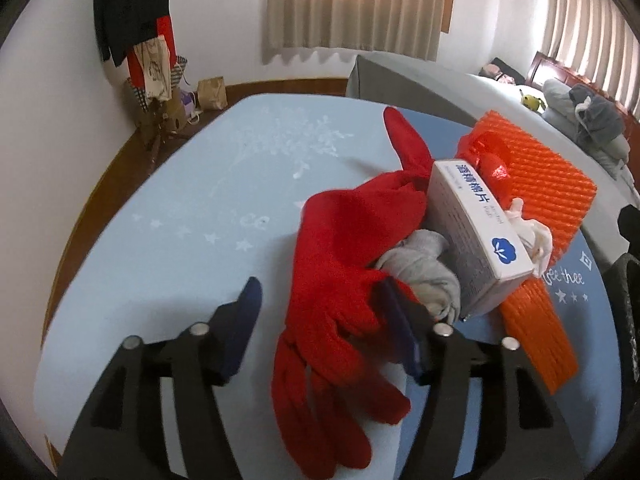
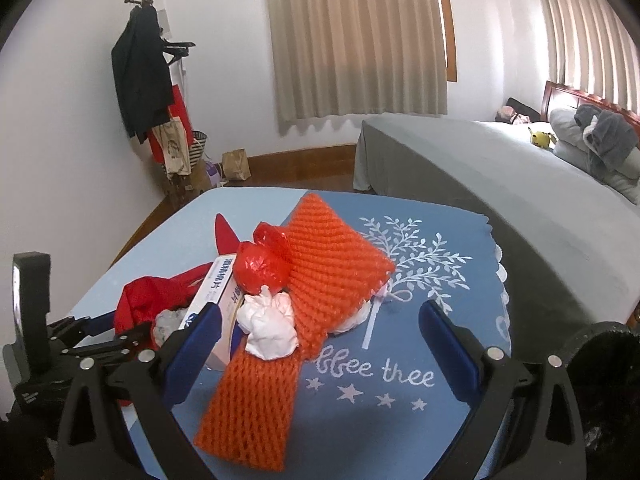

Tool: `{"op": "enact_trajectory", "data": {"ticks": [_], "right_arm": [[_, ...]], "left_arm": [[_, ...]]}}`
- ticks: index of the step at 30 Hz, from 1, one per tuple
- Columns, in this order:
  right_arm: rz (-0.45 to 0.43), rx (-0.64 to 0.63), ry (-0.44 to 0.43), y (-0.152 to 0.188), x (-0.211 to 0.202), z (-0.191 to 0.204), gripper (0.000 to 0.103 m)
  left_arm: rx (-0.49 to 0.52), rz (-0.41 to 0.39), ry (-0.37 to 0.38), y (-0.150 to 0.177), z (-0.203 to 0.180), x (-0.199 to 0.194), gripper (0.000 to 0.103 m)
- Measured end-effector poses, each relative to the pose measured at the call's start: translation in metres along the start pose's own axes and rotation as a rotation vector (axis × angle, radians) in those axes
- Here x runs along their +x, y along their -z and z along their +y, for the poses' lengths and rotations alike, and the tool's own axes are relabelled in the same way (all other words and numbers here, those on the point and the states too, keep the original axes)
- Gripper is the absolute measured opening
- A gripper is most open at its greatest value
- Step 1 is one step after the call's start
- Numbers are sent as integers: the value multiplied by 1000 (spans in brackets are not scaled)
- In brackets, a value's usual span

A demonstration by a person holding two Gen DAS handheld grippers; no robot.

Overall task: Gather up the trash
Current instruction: 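Grasp the red glove with the left tool, then grasp the white Alcohol Pads box with the right tool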

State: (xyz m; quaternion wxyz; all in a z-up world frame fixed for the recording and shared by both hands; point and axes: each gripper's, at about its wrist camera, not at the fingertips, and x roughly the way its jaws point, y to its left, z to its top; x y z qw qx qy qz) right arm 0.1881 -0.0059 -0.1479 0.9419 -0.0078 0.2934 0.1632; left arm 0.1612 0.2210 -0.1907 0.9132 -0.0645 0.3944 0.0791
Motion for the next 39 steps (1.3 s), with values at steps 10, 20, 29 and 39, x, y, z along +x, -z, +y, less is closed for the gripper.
{"op": "enact_trajectory", "data": {"ticks": [10, 20, 29, 39], "right_arm": [[-7, 0, -18, 1, 2, 9, 95], [4, -32, -90, 2, 18, 48, 76], [51, -88, -125, 14, 45, 92, 49], [126, -111, -36, 23, 77, 106, 40]], "left_arm": [[-51, 10, 70, 0, 10, 5, 13], [-69, -65, 34, 0, 23, -27, 13], [-61, -100, -18, 1, 46, -37, 13], [-84, -103, -6, 2, 58, -36, 13]]}}
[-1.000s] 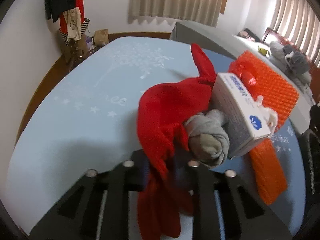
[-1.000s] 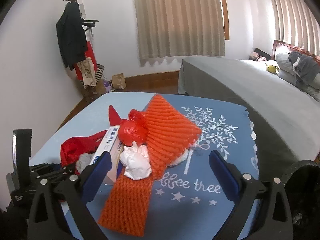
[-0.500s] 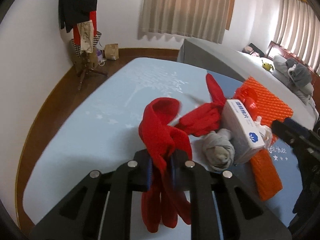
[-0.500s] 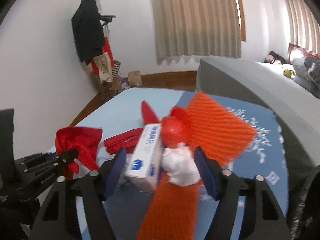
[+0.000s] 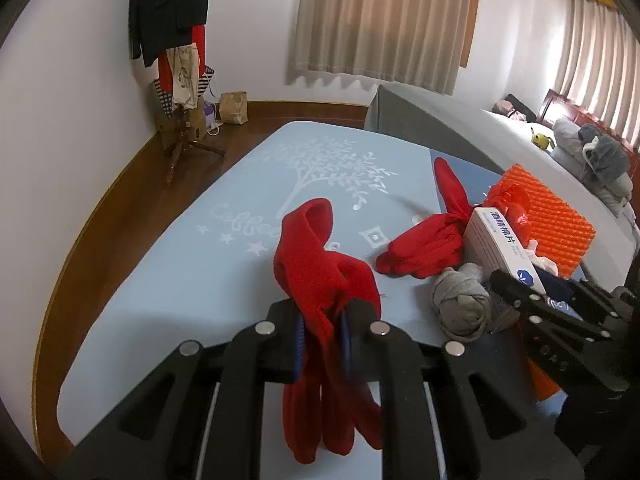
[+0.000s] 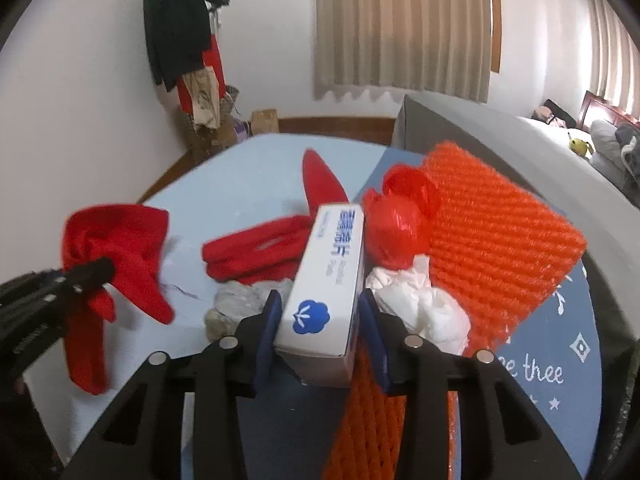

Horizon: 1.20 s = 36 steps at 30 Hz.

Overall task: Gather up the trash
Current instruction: 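Grasp the white Alcohol Pads box with the right tool, then carry the red glove over the bin and open the left tool while the right tool carries the box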

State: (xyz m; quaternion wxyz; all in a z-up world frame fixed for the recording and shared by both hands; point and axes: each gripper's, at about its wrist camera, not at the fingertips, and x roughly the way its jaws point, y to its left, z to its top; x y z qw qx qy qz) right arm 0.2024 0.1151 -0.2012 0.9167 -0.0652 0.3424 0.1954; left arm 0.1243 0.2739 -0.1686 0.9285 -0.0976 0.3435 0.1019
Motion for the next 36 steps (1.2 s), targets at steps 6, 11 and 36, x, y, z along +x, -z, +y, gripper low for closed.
{"op": "enact_trajectory", "data": {"ticks": [6, 11, 36], "right_arm": [[26, 11, -4, 0, 6, -6, 30], [-7, 34, -32, -6, -12, -17, 29], [-187, 132, -49, -26, -129, -76, 30]], "left_arm": [[6, -4, 12, -2, -6, -1, 13], [14, -15, 21, -3, -11, -6, 13], [109, -132, 171, -27, -98, -68, 13]]}}
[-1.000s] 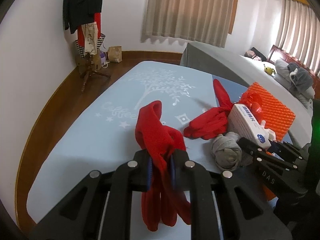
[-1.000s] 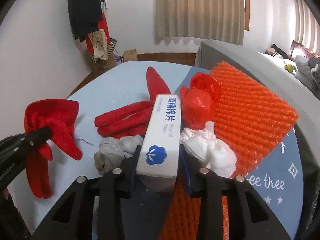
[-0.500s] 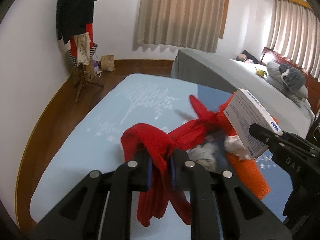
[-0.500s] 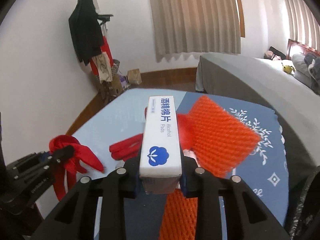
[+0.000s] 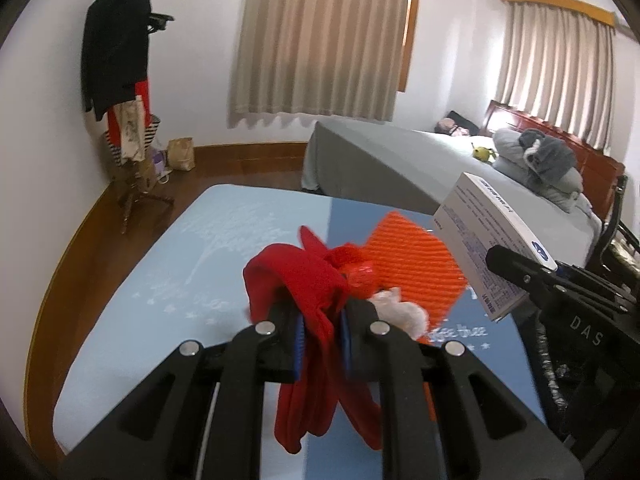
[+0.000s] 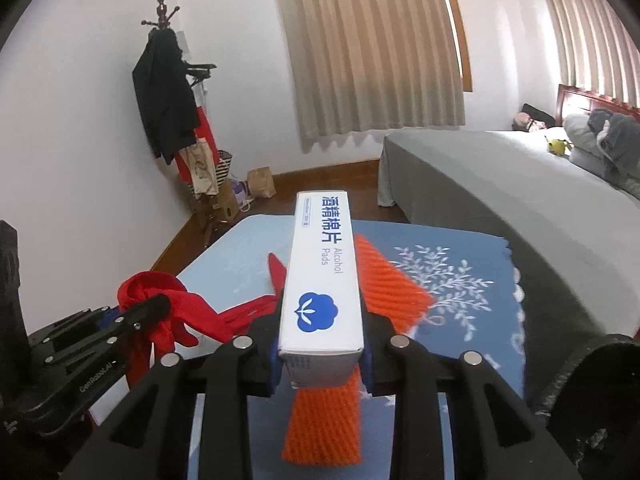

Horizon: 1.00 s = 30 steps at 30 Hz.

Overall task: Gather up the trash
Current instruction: 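Carry the red glove over the bin and open the left tool while the right tool carries the box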

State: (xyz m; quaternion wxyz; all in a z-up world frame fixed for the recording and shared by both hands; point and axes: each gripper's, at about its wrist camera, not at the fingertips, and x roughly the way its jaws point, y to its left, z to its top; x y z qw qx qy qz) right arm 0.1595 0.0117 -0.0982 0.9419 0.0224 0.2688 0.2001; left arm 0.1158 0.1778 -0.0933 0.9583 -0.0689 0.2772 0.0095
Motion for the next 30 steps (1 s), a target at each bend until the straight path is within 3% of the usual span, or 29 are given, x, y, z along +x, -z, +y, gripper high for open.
{"op": "enact_trajectory", "data": {"ticks": [15, 30], "right_arm": [[-37, 68, 98, 9, -52, -64, 30], [-52, 155, 303, 35, -117, -150, 30]], "left_arm": [[87, -1, 145, 1, -78, -4, 13], [191, 22, 357, 21, -192, 4, 13]]}}
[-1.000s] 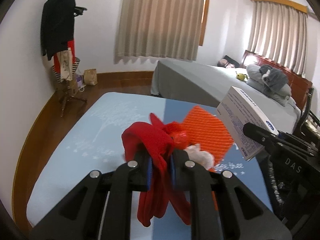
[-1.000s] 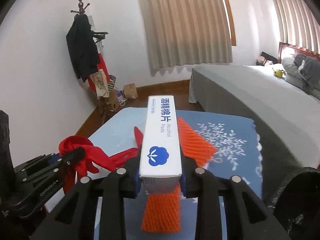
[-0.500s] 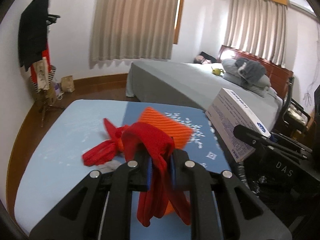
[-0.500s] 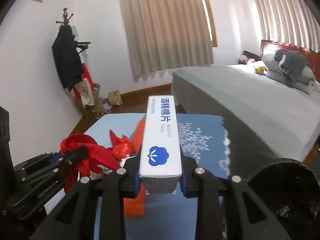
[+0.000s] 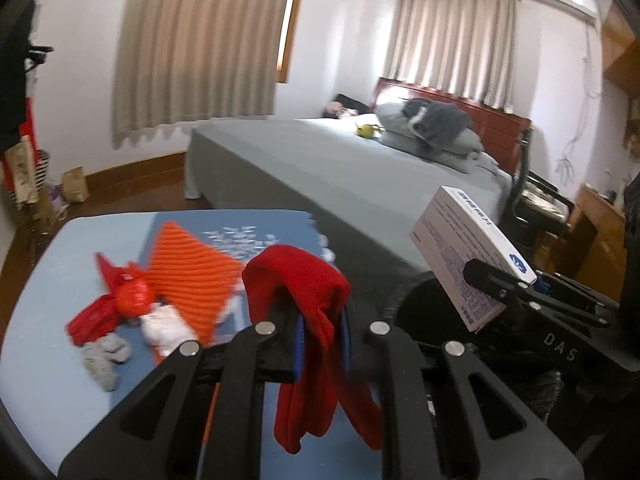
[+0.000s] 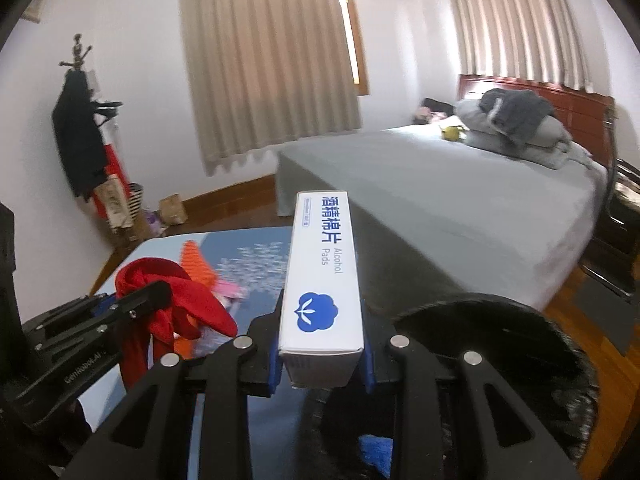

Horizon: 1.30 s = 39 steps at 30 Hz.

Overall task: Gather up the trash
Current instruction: 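Carry the red glove over the bin and open the left tool while the right tool carries the box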

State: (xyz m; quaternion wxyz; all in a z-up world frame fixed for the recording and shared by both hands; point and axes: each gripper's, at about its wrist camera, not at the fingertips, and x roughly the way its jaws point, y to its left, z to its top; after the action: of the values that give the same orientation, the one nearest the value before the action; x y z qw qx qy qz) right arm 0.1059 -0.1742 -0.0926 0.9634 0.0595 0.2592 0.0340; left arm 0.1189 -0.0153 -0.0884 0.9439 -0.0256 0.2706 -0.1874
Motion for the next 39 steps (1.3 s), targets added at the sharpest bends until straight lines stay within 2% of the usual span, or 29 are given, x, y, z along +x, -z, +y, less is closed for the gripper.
{"op": "enact_trajectory", "data": {"ticks": [10, 19, 29, 31, 33, 37, 38, 39], "right_arm": [[4, 64, 146, 16, -26, -67, 30], [21, 115, 233, 33, -40, -112, 30], [36, 157, 284, 46, -48, -144, 30], [38, 167, 292, 47, -49, -148, 31], [37, 180, 300, 48, -50, -154, 32], [31, 190, 315, 50, -53, -162, 43], [30, 191, 316, 50, -53, -162, 46], [29, 193, 317, 50, -53, -163, 49]], "left_arm": [[66, 18, 130, 2, -65, 27, 13], [118, 65, 242, 11, -114, 56, 13], [140, 130, 286, 20, -139, 83, 14], [139, 145, 293, 21, -142, 87, 27], [137, 157, 294, 22, -142, 89, 47], [141, 180, 284, 25, -139, 90, 59], [139, 188, 283, 25, -137, 91, 66], [131, 203, 286, 27, -134, 91, 67]]}}
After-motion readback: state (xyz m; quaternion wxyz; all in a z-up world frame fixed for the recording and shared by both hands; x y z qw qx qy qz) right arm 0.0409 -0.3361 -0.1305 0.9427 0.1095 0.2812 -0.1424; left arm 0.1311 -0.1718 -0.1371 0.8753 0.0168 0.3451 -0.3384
